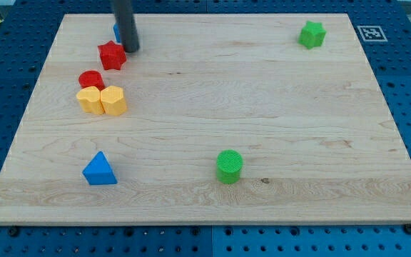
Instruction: Push red star a bit down
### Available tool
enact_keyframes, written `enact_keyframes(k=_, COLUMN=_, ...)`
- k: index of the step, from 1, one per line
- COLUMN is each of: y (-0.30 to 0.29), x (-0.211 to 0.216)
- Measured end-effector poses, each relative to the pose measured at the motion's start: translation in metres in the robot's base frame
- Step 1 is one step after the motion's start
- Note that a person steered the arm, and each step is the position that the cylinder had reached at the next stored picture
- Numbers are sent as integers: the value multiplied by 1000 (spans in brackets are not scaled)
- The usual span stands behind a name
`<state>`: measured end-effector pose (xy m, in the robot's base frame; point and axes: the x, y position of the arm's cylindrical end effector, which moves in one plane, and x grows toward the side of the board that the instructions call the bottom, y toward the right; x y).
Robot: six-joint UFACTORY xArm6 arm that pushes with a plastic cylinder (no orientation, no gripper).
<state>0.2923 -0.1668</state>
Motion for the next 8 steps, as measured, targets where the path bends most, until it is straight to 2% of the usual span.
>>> enact_keyframes(k=1, y=-21, x=1)
enact_keyframes(k=2, y=5, x=47)
enact_keyframes(k=3, y=12, x=67)
enact_keyframes(k=4, y=11, x=45)
enact_keyframes(k=5, y=-20, x=16)
enact_keyframes(k=6, y=-65, x=14)
enact_keyframes(k=7, y=-73, x=23)
enact_keyframes(k=8, y=-44, x=29)
